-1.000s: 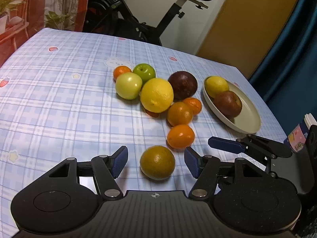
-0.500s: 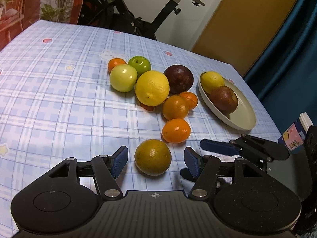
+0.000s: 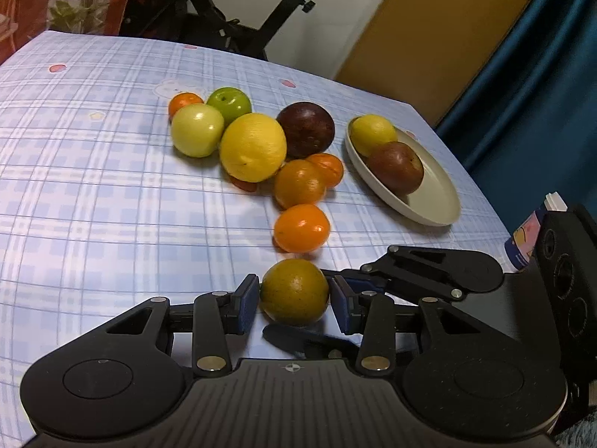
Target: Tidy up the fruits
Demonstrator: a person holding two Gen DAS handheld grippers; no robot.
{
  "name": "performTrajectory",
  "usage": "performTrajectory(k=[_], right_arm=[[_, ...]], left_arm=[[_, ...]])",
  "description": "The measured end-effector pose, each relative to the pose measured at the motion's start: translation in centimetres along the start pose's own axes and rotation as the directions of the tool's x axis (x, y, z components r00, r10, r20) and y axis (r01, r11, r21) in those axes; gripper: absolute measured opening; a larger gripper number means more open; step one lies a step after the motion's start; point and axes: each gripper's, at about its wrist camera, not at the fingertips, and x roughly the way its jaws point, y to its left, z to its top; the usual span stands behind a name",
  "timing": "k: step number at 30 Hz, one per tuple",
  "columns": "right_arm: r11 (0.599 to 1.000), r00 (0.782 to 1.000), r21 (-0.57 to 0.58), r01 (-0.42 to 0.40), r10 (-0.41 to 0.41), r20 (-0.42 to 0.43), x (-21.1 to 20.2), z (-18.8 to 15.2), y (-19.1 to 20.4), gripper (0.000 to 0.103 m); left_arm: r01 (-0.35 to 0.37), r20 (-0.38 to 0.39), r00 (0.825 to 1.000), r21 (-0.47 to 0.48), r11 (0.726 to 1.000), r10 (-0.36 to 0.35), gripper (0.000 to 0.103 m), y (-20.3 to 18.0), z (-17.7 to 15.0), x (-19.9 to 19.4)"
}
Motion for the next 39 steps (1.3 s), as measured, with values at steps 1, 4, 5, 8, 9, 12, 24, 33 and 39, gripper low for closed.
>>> performTrajectory(k=[1, 4, 5, 8, 9, 12, 24, 33, 39], right_arm=[[1.0, 1.0, 0.014, 0.002, -0.002, -0.004, 0.0, -0.1, -0.2, 0.044], [0.999, 1.0, 0.036, 0.009, -0.009, -0.005, -0.4, -0.3, -0.7, 0.044], [0.999, 1.0, 0.043, 0.012, -0.012, -0.005, -0.6, -0.4, -0.7, 0.044], [0.995, 1.0, 0.094, 0.023, -0.023, 0.0, -1.4, -0.7, -1.5, 0.044], [0.994, 1.0, 0.11, 0.029, -0.029, 0.004, -1.7, -0.8, -1.8, 0.044], [0.985, 0.997, 0.157, 0.066, -0.072, 0.033, -2.8, -0.8, -2.7, 0.044], [0.897, 0.938, 0.357, 0.261, -0.323, 0.123, -8.6, -1.5, -8.3, 0.044], [0.823, 0.898, 0.439, 0.361, -0.434, 0.075, -10.2, -3.4, -11.2, 0.044], [0.816, 0.895, 0.436, 0.379, -0.444, 0.054, -9.6, -4.0, -11.8, 0.044]], left_arm=[[0.006, -0.004, 1.0, -0.001, 1.0, -0.006, 0.044, -0.1, 0.0, 0.2], [0.01, -0.014, 1.0, 0.028, 1.0, -0.009, 0.044, -0.8, 0.3, 0.6], [0.011, -0.017, 1.0, 0.04, 0.999, -0.01, 0.044, -1.2, 0.3, 0.8], [0.02, -0.022, 1.0, 0.078, 0.997, -0.018, 0.044, -2.2, 0.9, 1.4], [0.024, -0.02, 1.0, 0.093, 0.995, -0.022, 0.044, -2.7, 1.3, 1.6], [0.035, -0.005, 0.999, 0.148, 0.988, -0.035, 0.044, -4.5, 2.6, 2.2], [0.109, -0.018, 0.994, 0.294, 0.949, -0.109, 0.045, -12.9, 6.9, 7.2], [0.12, -0.089, 0.991, 0.33, 0.936, -0.095, 0.045, -15.7, 6.7, 11.1], [0.101, -0.087, 0.993, 0.319, 0.942, -0.077, 0.045, -15.3, 6.6, 11.6]])
